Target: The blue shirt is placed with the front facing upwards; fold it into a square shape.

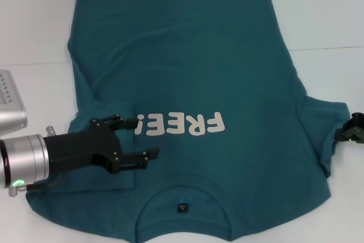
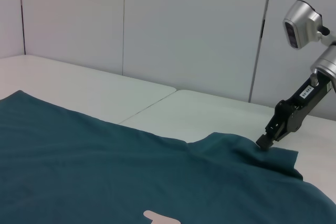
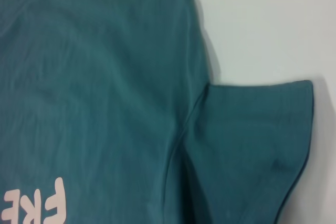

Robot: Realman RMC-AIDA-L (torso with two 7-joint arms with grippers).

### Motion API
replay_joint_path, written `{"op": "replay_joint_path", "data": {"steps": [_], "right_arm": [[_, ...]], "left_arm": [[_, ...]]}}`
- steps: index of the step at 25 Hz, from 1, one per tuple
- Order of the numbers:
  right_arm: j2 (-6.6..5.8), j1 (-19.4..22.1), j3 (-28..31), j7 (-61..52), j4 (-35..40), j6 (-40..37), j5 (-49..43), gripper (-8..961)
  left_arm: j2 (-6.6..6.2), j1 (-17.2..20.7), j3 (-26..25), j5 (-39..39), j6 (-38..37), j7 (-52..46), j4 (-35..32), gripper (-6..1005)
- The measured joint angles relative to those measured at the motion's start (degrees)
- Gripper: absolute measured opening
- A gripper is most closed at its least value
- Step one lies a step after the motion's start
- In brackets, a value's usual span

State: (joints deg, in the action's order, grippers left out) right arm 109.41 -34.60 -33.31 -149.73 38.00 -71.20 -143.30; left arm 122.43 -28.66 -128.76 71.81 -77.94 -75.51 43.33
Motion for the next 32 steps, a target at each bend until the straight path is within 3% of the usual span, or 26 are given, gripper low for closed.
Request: {"op": "replay_joint_path", "data": {"steps": [3, 15, 22, 32], "right_arm": [[0.04, 0.0, 0.0, 0.2, 0.0, 0.0, 0.0, 14], [-0.01, 0.6, 0.5, 0.2, 2.1, -1.5, 0.0, -1], [-0.38, 1.2, 0.6, -0.5, 6.3, -4.7, 0.1, -1], [-1.22, 2.4, 1.6, -0.4, 6.9, -4.9, 0.1, 0]], "left_arm": [[0.00, 0.0, 0.0, 0.0, 0.0, 0.0, 0.0, 862], [0.09, -0.2, 0.0, 0.0, 0.4, 0.1, 0.0, 861], [0.09, -0.2, 0.0, 0.0, 0.4, 0.1, 0.0, 861], [0.18, -0.2, -0.2, 0.1, 0.3, 0.1, 0.0, 861]]}}
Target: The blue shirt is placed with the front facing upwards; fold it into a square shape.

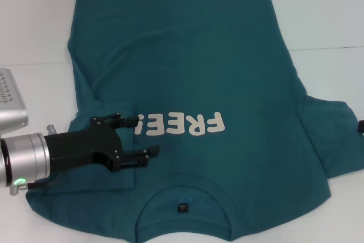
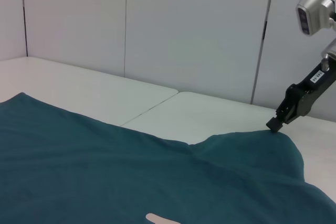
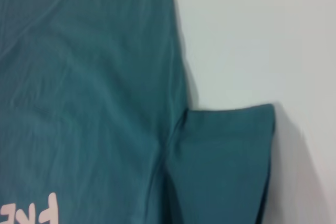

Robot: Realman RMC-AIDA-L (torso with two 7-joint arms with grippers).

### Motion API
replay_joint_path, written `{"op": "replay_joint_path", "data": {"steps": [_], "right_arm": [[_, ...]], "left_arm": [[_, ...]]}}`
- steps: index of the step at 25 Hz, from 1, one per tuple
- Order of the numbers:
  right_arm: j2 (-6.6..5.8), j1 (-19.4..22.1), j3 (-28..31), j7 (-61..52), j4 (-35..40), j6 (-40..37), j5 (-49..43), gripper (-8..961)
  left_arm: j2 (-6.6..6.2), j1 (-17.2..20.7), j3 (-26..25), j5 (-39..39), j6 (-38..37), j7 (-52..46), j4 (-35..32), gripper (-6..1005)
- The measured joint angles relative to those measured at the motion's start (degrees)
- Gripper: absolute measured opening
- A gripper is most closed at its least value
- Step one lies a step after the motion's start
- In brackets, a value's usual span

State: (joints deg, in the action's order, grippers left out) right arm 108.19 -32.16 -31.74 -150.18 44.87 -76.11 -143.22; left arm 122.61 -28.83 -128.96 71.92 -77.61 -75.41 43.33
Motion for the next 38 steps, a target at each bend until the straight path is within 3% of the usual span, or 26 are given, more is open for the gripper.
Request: {"op": "replay_joint_path", "data": {"steps": [14, 38], "right_arm": [[-0.55, 1.3, 2.1, 0.0, 5.2, -2.2, 0.1, 0], [-1.69, -2.0, 2.8, -0.1, 9.6, -4.6, -0.6, 30]], "left_arm": [[0.00, 0.0, -0.2, 0.1, -0.4, 0.0, 0.2, 862], [-0.14, -0.4, 0.1, 0.0, -1.1, -0.5, 0.7, 861]]}}
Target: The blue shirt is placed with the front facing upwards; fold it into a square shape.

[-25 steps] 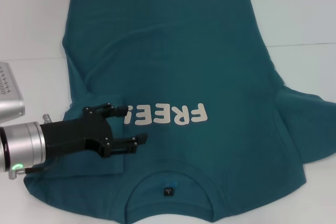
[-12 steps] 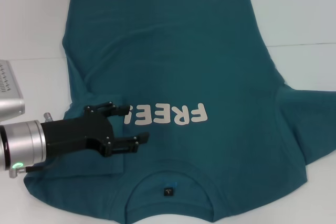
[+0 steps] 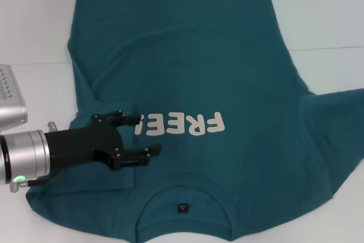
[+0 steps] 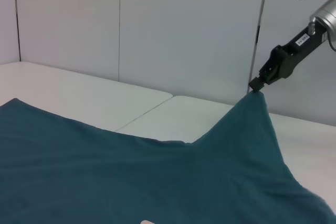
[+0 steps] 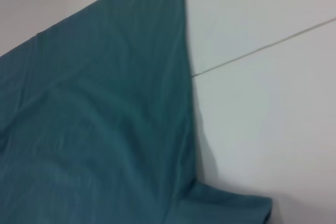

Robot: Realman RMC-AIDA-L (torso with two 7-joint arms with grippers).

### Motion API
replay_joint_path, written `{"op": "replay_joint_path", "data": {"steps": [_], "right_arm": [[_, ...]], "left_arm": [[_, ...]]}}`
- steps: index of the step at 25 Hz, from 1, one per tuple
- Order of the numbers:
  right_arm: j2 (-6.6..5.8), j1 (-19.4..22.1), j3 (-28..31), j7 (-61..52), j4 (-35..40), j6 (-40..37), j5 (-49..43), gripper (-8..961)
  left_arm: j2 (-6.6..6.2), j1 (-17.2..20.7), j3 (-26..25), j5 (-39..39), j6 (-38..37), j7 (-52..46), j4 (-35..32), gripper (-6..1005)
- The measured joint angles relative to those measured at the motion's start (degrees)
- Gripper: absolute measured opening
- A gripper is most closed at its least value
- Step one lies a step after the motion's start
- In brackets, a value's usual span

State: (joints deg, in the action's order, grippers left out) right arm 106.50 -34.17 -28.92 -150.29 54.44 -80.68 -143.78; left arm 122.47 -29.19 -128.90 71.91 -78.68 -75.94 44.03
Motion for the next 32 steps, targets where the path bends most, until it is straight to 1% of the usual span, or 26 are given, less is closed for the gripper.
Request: {"op": "replay_joint_path", "data": {"steps": [10, 16, 19, 21, 22, 23, 26, 30, 32], "right_arm": [[0.27, -2.6, 0.1, -0.1, 0.9, -2.5, -2.2, 48], [0.94, -5.9, -1.2, -1.5, 2.6, -5.8, -2.2, 59], [1.52, -7.7, -2.8, -2.2, 2.7, -6.8, -2.2, 65], [1.92, -9.0, -4.9, -2.9, 2.6, -6.7, -2.2, 69], [2.31, -10.1, -6.6, -3.3, 2.4, -6.3, -2.2, 70], [2.31, -10.1, -6.6, -3.3, 2.4, -6.3, -2.2, 72], [3.25, -12.6, -9.4, -4.1, 1.8, -5.4, -3.5, 78], [4.74, -16.2, -12.2, -4.4, -1.0, -3.5, -6.8, 85], [5.28, -17.8, -13.5, -4.4, -4.1, -2.0, -7.3, 89]], "left_arm": [[-0.15, 0.1, 0.1, -0.1, -0.2, 0.1, 0.0, 861], [-0.25, 0.0, 0.1, -0.1, -0.2, 0.0, 0.4, 861], [-0.19, 0.1, 0.2, -0.1, -0.2, 0.0, 0.7, 861], [-0.13, 0.1, 0.2, -0.1, -0.2, 0.1, 0.7, 861], [-0.11, 0.1, 0.2, -0.1, -0.2, 0.1, 0.7, 861], [-0.08, 0.1, 0.2, -0.1, -0.2, 0.2, 0.7, 861], [-0.04, 0.1, 0.1, 0.0, -0.3, 0.3, 0.7, 861], [-0.04, 0.0, 0.1, 0.1, -0.4, 0.3, 0.7, 861], [-0.04, 0.0, 0.0, 0.1, -0.5, 0.3, 0.7, 861]]}}
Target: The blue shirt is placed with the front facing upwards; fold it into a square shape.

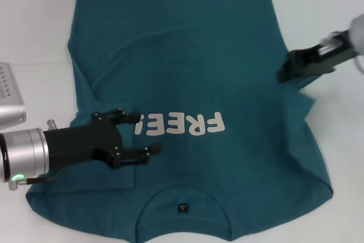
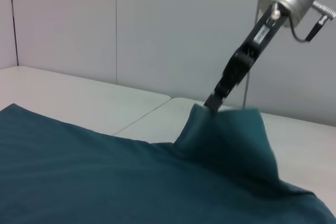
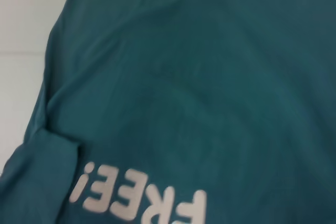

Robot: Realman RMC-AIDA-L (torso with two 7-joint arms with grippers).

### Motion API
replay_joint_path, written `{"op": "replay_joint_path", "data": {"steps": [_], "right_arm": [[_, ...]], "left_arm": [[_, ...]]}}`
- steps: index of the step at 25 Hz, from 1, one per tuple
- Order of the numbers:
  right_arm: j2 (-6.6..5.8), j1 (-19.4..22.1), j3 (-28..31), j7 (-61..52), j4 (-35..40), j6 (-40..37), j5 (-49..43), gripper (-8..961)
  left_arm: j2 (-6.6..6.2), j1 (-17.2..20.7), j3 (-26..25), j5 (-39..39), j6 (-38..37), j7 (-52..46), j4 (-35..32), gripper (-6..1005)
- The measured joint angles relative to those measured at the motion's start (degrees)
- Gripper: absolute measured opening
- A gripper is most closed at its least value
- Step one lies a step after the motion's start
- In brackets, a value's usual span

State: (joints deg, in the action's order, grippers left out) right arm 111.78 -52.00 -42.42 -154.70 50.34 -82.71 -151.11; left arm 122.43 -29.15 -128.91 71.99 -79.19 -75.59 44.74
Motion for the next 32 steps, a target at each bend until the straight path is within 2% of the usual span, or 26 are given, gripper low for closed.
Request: {"op": "replay_joint_path", "data": {"steps": [5, 10, 14, 17, 21, 26, 32], "right_arm": [[0.34, -3.0, -1.8, 0.1, -7.3, 5.0, 0.2, 98], [1.19, -3.6, -1.5, 0.6, -8.1, 7.3, 1.8, 107], [0.90, -2.8, -1.7, 1.5, -8.2, 7.8, 5.9, 258], [0.58, -2.3, -2.1, 2.1, -7.9, 7.3, 4.4, 357], [-0.55, 0.1, -2.0, 1.0, -7.7, 7.3, -0.7, 447], [-2.49, 3.1, 1.1, -3.7, -9.4, 7.7, 0.0, 559], [-2.25, 6.2, 5.9, -4.3, -13.1, 12.2, 2.8, 703]], "left_arm": [[-0.08, 0.0, -0.2, 0.0, -0.2, 0.4, 0.0, 862], [-0.09, 0.2, -0.3, 0.0, -0.3, 0.6, 0.0, 862], [-0.16, 0.2, -0.3, 0.2, -0.3, 0.6, 0.0, 862], [-0.18, 0.3, -0.3, 0.3, -0.3, 0.6, 0.0, 862], [-0.17, 0.5, -0.4, 0.4, -0.4, 0.6, 0.0, 862], [-0.09, 0.7, -0.4, 0.4, -0.4, 0.6, 0.0, 862], [0.07, 0.6, -0.4, 0.2, -0.3, 0.6, 0.0, 862]]}}
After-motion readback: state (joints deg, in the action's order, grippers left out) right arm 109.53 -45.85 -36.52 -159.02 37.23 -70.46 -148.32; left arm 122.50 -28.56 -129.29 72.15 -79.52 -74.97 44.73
